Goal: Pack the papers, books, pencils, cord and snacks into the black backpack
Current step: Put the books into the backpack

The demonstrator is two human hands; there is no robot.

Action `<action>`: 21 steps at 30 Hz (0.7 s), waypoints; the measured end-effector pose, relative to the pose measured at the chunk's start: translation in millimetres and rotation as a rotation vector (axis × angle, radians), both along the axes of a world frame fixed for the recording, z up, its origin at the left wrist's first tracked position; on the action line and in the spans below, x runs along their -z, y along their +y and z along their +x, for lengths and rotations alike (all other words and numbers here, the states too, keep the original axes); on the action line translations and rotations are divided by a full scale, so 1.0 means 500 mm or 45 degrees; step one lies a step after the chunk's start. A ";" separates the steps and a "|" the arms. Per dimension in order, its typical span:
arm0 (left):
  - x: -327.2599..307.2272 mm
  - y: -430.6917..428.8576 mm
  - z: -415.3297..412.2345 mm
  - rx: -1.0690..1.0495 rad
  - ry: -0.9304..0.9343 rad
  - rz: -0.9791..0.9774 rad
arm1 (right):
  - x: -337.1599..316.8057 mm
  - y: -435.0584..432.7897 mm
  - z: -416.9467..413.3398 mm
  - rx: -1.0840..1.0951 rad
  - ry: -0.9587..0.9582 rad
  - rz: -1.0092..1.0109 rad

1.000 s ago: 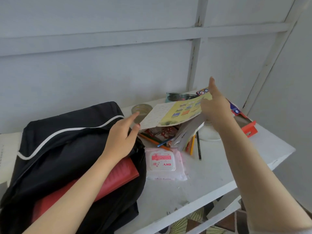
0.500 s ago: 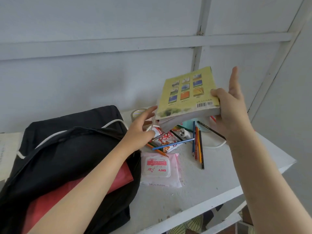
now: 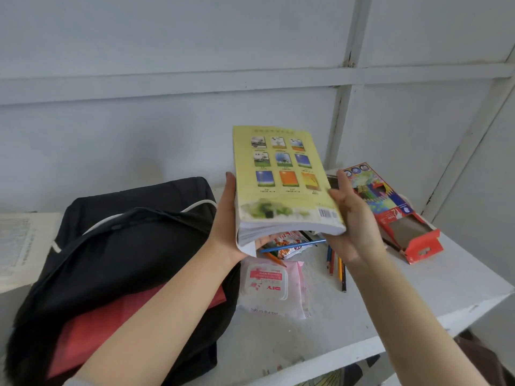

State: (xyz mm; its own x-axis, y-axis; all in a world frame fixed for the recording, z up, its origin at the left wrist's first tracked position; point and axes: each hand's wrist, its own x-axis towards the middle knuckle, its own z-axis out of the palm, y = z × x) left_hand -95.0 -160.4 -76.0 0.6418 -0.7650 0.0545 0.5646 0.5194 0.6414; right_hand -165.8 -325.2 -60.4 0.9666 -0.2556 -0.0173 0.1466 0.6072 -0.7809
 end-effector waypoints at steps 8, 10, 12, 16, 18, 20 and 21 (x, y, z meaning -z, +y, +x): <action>0.018 0.047 -0.011 -0.188 0.075 0.207 | 0.040 0.034 -0.003 0.080 0.235 -1.287; 0.003 0.052 -0.026 -0.318 -0.007 0.384 | 0.047 0.056 -0.007 0.034 0.129 -1.393; -0.014 0.057 -0.039 -0.431 -0.164 0.500 | 0.056 0.073 -0.006 -0.085 0.028 -1.192; -0.040 0.070 -0.061 -0.506 -0.353 0.647 | 0.047 0.091 -0.011 -0.319 0.016 -0.866; -0.044 0.074 -0.069 -0.522 -0.367 0.657 | 0.037 0.102 -0.017 -0.388 -0.002 -0.846; -0.047 0.074 -0.077 -0.535 -0.387 0.670 | 0.032 0.113 -0.021 -0.419 -0.083 -0.852; -0.047 0.074 -0.079 -0.536 -0.405 0.692 | 0.032 0.116 -0.020 -0.432 -0.122 -0.854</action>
State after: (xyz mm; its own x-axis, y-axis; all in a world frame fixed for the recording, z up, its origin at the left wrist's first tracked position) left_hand -134.8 -123.5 -52.2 0.9021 -0.4305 -0.0289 0.1331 0.2141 0.9677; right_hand -176.0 -267.1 -76.5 0.9836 0.1301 0.1252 0.1222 0.0307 -0.9920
